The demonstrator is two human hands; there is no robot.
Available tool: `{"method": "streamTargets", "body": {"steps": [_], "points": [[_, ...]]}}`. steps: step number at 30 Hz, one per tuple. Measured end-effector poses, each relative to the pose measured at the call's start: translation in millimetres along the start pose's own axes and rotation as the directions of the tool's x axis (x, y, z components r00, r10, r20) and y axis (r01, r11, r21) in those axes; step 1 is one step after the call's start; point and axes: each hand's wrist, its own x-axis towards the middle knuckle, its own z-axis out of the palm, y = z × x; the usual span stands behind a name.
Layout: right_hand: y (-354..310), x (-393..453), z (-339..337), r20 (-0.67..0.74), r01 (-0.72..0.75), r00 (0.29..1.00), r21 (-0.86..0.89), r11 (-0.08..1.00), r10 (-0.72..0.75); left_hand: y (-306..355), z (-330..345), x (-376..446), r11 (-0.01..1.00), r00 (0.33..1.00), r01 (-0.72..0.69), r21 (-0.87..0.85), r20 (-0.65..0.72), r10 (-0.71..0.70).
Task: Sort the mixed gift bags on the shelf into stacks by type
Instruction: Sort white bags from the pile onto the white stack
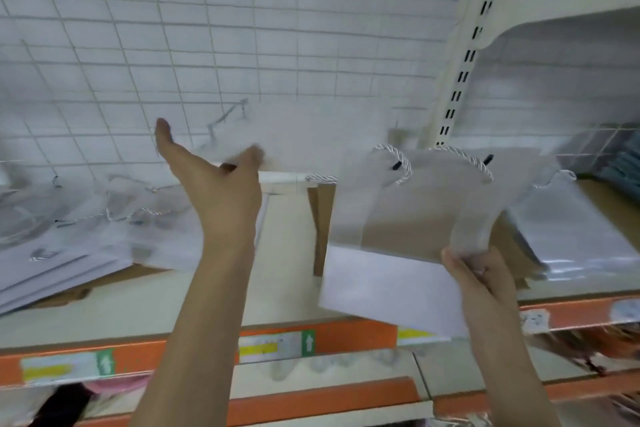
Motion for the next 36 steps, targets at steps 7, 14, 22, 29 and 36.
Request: {"method": "streamTargets", "body": {"steps": [7, 14, 22, 29, 36], "points": [[9, 16, -42, 0.026, -0.082, 0.996, -0.02, 0.996, 0.082, -12, 23, -54, 0.965, 0.966, 0.219, -0.144, -0.107, -0.235], [16, 19, -60, 0.115, -0.13, 0.986, 0.084, 0.988, 0.12, -55, 30, -60, 0.968, 0.96, 0.25, -0.014, -0.131, -0.249], [27, 32, -76, 0.054, -0.129, 0.991, 0.151, 0.98, 0.122, -98, 38, -57, 0.972, 0.985, 0.068, 0.226, -0.168, -0.029], [31, 42, -82, 0.009, -0.021, 1.0, 0.099, 0.995, 0.02, -82, 62, -71, 0.971, 0.984, -0.057, 0.233, -0.151, 0.094], [17, 84, -123, -0.084, 0.118, 0.991, 0.151, 0.981, -0.106, -54, 107, -99, 0.96, 0.999, -0.054, 0.276, 0.022, 0.05]]}}
